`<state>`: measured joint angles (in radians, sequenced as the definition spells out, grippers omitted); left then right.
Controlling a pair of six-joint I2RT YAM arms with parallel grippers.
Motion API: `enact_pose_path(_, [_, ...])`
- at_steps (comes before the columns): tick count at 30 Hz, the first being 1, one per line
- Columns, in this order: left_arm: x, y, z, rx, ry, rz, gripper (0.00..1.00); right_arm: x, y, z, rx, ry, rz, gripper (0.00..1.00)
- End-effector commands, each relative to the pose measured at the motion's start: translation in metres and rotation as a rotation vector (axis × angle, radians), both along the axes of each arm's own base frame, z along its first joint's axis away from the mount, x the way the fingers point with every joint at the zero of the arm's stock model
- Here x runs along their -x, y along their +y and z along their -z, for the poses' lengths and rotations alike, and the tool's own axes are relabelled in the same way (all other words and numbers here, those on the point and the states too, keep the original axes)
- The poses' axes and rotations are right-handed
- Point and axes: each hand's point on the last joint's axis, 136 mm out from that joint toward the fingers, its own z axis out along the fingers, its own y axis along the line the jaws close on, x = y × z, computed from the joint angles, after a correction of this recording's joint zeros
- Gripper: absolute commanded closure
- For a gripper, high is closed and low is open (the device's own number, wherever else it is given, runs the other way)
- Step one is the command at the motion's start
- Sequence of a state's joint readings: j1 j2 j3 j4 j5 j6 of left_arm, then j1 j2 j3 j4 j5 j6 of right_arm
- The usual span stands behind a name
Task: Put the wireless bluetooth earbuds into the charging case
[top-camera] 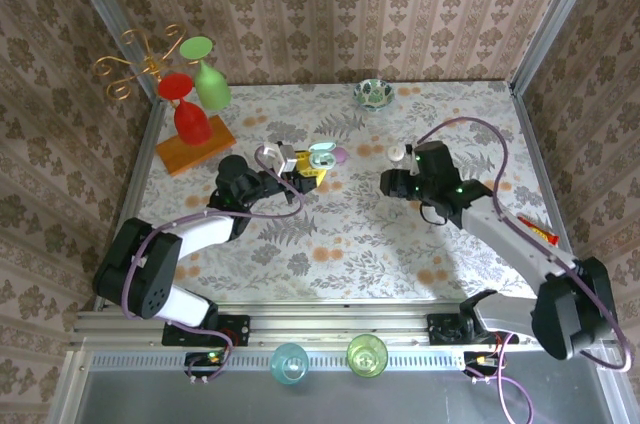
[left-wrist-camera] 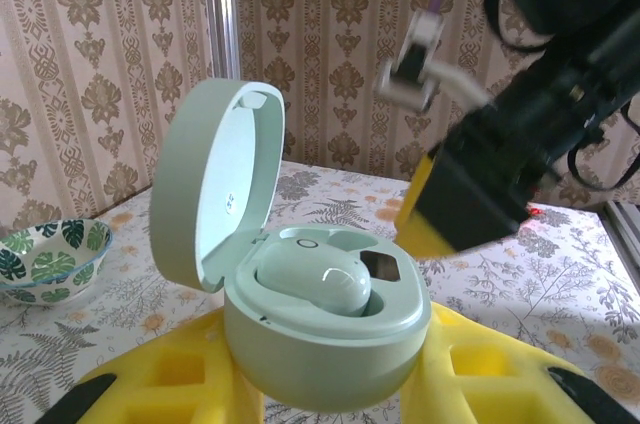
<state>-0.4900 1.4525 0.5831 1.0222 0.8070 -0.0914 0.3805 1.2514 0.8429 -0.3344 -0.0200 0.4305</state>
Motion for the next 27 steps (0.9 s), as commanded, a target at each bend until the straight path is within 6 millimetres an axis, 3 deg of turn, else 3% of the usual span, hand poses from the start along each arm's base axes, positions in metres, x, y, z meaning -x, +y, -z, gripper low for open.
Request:
enact_pose_path(1, [0.002,0.003,-0.004,-0.005,-0.036,-0.008,0.74,0.015,-0.017,0.032,0.099,0.184,0.074,0.34])
enact_pose_path(6, [0.003,0.004,-0.001,-0.006,-0.034,-0.011,0.74,0.014,-0.002,0.064,0.112,0.309,-0.007,0.35])
enact_pose_path(17, [0.008,0.005,-0.001,-0.007,-0.027,-0.01,0.74,-0.024,0.031,0.1,0.071,0.367,-0.112,0.34])
enact_pose_path(22, [0.009,0.006,-0.001,-0.008,-0.031,-0.012,0.74,-0.013,0.03,0.115,0.053,0.429,-0.115,0.34])
enact_pose_path(27, [0.007,0.005,0.0,-0.012,-0.03,-0.009,0.74,0.01,0.023,0.117,0.047,0.462,-0.109,0.35])
